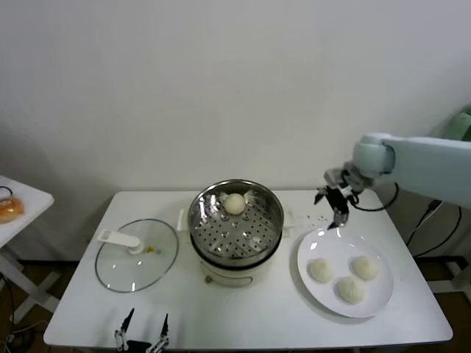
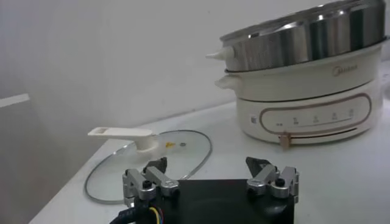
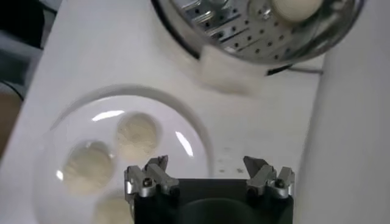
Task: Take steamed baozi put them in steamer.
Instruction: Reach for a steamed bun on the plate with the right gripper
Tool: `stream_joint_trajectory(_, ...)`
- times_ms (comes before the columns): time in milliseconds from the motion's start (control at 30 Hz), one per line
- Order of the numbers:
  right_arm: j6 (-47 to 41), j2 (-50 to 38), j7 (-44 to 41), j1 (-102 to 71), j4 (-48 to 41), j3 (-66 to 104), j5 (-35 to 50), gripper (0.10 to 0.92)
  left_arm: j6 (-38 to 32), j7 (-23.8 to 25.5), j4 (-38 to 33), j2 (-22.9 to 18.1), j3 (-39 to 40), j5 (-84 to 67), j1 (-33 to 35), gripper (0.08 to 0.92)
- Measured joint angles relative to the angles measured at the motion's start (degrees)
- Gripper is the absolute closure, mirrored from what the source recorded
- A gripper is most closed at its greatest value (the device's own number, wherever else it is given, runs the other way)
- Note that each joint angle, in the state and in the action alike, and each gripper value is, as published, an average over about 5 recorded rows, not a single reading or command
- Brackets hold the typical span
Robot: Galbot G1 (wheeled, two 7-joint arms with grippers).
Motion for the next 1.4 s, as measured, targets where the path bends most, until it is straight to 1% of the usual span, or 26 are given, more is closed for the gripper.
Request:
stream_joint_trajectory(167, -5.24, -1.97, 1.09, -4.66, 2.74, 2.07, -0.12, 0.203, 0.13, -0.01, 0.03, -0.09, -0.03, 0.02, 0.15, 0.177)
stream_joint_trajectory(333, -8.43, -3.32, 1.84, -9.15, 3.87, 4.42, -1.26, 0.203, 0.19, -0.01, 0.18, -0.25, -0.1, 0.08, 0.11, 0.177)
stream_joint_trajectory(933, -12.89, -3.95, 5.4, -20.78, 2.71, 12.37, -7.53, 0.208, -0.09, -0.1, 1.21, -0.31, -0.18, 0.37, -0.34, 0.177)
stream_joint_trajectory(1033, -13.15, -3.91, 5.97, -22.02, 2.43, 13.38, -8.17, 0.255, -0.16, -0.11, 1.2, -0.28, -0.16, 0.46, -0.33, 0.177)
stream_joint_trajectory(1133, -13.25, -3.88, 6.53, -23.06, 2.24, 14.31, -8.73, 0.329, -0.29, -0.15, 1.22, -0.21, -0.2, 0.52, -0.37, 0.177)
stream_joint_trajectory(1200, -13.27, -3.88, 6.77, -23.47, 2.29, 14.76, -9.06, 0.364, -0.37, -0.21, 1.24, -0.19, -0.22, 0.56, -0.38, 0.177)
stream_joint_trajectory(1400, -13.21, -4.18, 7.11, -23.55, 2.88, 15.34, -9.77, 0.403, -0.65, -0.39, 1.23, -0.19, 0.02, 0.94, -0.24, 0.177)
